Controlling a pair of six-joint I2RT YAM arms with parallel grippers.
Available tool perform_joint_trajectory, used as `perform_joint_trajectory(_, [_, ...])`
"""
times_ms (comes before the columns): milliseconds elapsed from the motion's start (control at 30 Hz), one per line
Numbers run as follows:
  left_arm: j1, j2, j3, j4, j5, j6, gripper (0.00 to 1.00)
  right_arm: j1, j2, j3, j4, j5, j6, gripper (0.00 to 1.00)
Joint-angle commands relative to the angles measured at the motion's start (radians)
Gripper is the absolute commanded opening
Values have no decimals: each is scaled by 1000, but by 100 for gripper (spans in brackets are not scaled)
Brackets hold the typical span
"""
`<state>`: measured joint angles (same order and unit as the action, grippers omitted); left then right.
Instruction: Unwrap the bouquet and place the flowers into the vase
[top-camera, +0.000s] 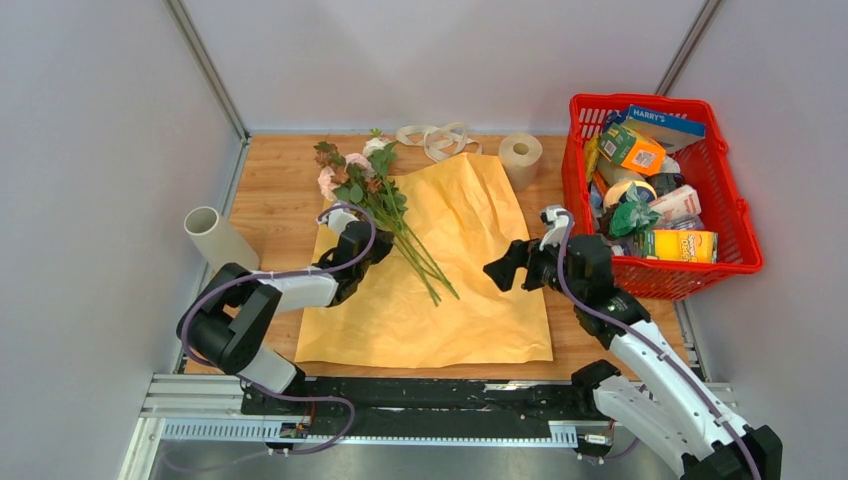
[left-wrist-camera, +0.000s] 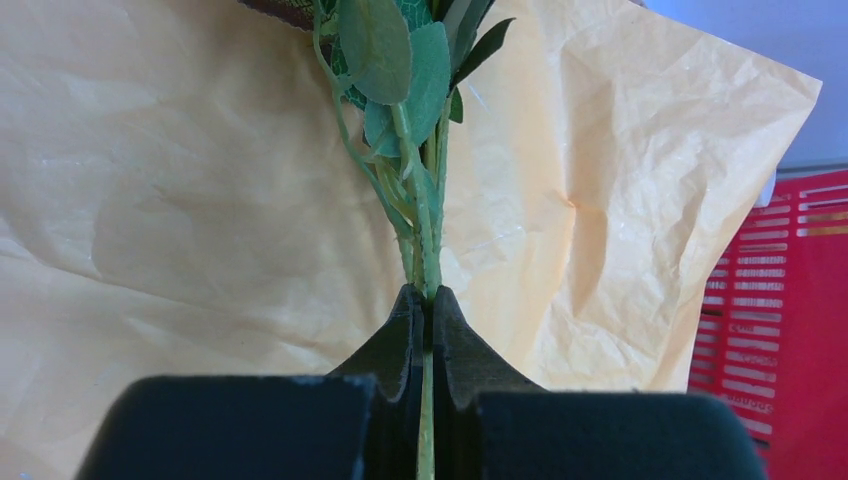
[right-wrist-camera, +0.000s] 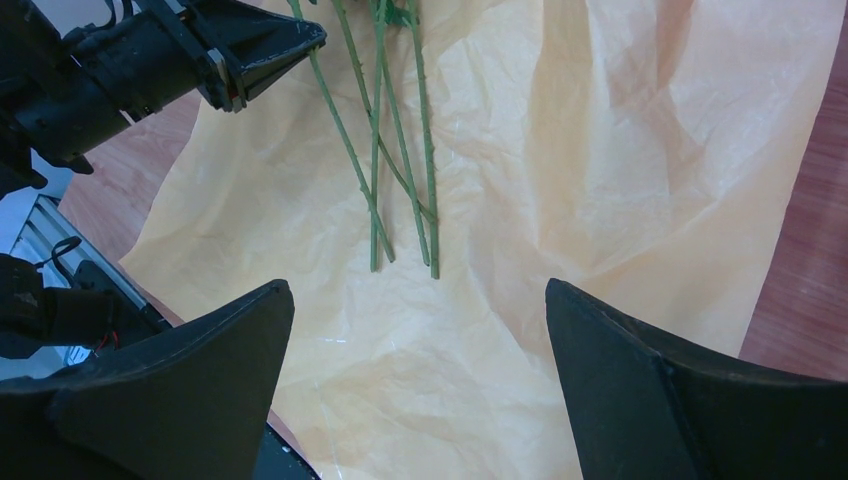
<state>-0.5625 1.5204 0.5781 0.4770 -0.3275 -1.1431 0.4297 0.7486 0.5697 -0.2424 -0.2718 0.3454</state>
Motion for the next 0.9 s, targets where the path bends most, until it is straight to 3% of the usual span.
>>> perform_joint_trajectory(0, [-7,-35,-29,84,-34,48,0,3,29,13,18,-44,-3,100])
perform_joint_trajectory(500, [-42,-196,-31,-37,-105,109,0,3,46,6,38,-52,15,100])
perform_joint_trajectory(867, [-70,-258,55,-261,-157,164,0,3,44,6,41,-60,15,100])
